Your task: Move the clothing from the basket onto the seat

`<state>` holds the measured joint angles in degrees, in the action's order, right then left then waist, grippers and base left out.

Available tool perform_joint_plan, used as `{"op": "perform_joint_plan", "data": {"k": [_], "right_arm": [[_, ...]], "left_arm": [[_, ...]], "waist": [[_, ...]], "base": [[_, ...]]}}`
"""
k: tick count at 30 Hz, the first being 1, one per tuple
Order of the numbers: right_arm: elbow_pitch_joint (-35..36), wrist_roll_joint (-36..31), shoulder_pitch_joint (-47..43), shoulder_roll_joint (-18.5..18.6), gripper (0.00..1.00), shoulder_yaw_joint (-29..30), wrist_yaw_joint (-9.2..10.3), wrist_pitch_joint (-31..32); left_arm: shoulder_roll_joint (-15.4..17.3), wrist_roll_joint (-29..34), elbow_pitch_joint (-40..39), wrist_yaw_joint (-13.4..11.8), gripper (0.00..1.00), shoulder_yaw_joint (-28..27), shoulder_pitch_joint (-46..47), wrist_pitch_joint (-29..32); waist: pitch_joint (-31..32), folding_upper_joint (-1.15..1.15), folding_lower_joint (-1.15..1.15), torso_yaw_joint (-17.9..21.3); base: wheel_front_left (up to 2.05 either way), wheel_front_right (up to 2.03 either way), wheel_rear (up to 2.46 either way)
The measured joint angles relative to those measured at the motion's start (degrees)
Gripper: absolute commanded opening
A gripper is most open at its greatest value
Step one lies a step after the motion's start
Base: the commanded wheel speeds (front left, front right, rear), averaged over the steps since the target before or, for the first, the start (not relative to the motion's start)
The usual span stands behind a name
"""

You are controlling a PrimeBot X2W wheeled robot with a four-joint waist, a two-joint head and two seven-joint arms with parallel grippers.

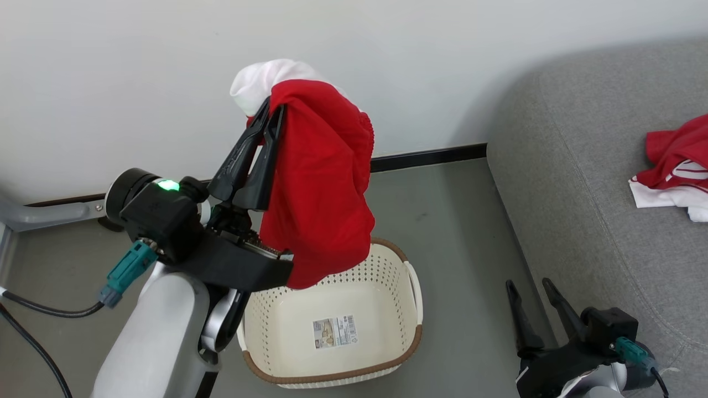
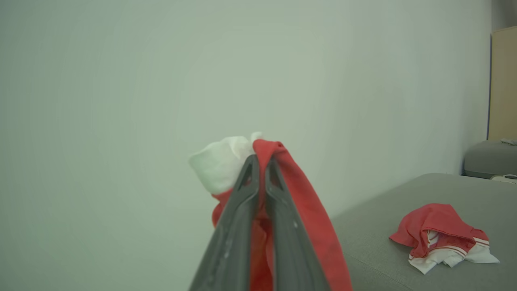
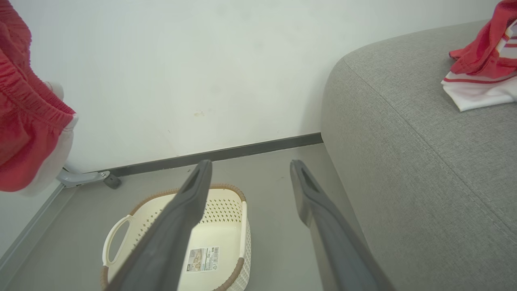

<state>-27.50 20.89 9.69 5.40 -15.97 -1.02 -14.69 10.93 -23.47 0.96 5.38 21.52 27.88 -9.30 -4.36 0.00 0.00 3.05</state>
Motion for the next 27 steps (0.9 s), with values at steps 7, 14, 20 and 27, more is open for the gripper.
{"op": "perform_joint_plan", "data": {"k": [7, 14, 20, 27], "right_arm": [[1.8, -1.0, 0.3, -0.2, 1.00, -1.0, -0.63, 0.0], [5.9, -2.9, 3.5, -0.5, 1.00, -2.7, -1.98, 0.0], [9.9, -3.9, 6.1, -0.6, 1.00, -5.1, -3.10, 0.0], [13.4, -5.4, 9.9, -0.9, 1.00, -8.9, -4.25, 0.0]], "left_arm": [[0.0, -0.3, -1.1, -0.8, 0.00, -0.3, -0.4, 1.7], [0.0, -0.7, -1.4, -1.1, 0.00, -0.4, -0.5, 2.9], [-0.1, -0.8, -1.4, -1.4, 0.00, -0.4, -0.5, 3.7], [-0.1, -1.2, -1.3, -1.7, 0.00, -0.3, -0.5, 4.6]], "waist": [[-0.4, 0.00, 0.00, 0.0], [-0.6, 0.01, 0.00, -0.1], [-0.9, 0.01, 0.00, -0.2], [-1.2, 0.01, 0.00, -0.5]], "base": [[0.00, 0.00, 0.00], [0.00, 0.00, 0.00], [0.00, 0.00, 0.00], [0.00, 0.00, 0.00]]}}
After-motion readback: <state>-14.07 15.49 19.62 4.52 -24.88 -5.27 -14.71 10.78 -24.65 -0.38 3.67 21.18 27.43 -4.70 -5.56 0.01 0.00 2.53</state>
